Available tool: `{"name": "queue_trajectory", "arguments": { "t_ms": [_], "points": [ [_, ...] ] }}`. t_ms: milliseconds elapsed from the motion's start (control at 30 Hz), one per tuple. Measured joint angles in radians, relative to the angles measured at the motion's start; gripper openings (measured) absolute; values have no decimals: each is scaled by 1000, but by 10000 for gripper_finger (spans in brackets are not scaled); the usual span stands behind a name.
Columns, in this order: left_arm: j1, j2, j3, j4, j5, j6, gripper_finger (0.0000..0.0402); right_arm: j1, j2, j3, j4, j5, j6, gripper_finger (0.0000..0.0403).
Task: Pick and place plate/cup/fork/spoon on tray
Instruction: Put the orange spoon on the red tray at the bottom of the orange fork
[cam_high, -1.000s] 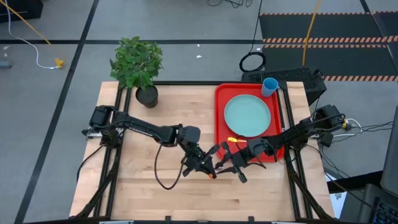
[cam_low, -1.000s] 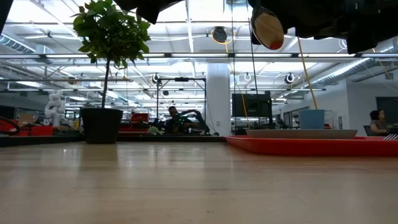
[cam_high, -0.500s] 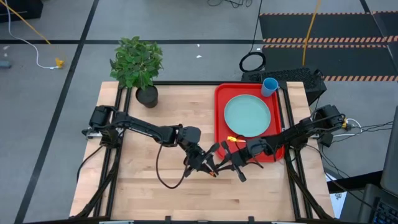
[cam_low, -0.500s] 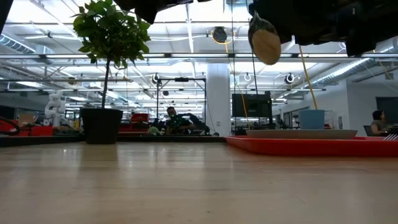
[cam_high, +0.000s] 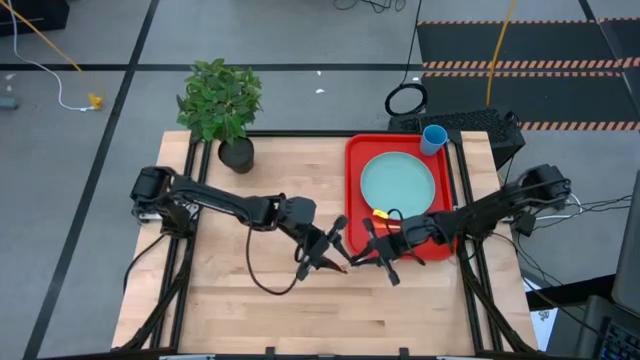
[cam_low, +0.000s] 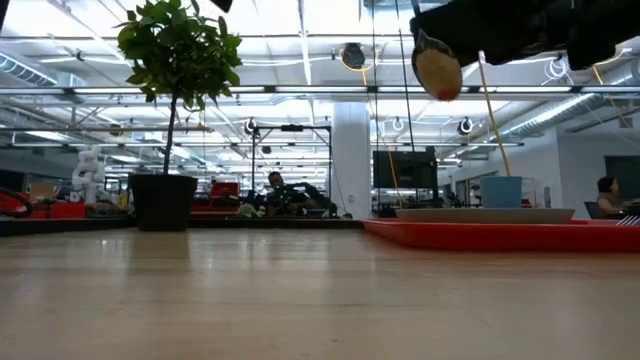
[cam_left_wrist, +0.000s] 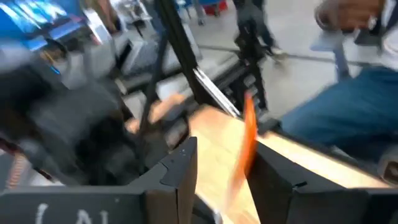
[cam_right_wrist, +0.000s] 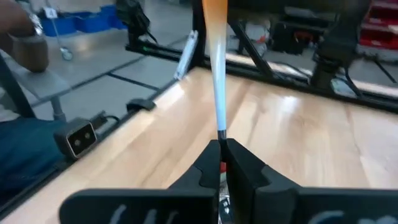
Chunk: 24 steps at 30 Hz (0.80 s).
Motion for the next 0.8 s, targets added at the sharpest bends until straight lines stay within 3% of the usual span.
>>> {"name": "queue_trajectory", "arguments": {
  "t_ms": [200, 400, 667, 800],
  "points": [
    [-1, -46, 1, -83, -63, -49, 161, 4, -79, 0, -128, 33, 12, 0],
    [-1, -112, -2, -241, -162, -97, 192, 13, -163, 0, -260, 142, 54, 0],
    [-6, -176, 1, -356, -517, -201, 213, 21, -274, -1, -564, 334, 180, 0],
    [-6, -180, -1, -392, -571, -236, 214, 20, -297, 0, -696, 366, 267, 0]
  ]
}}
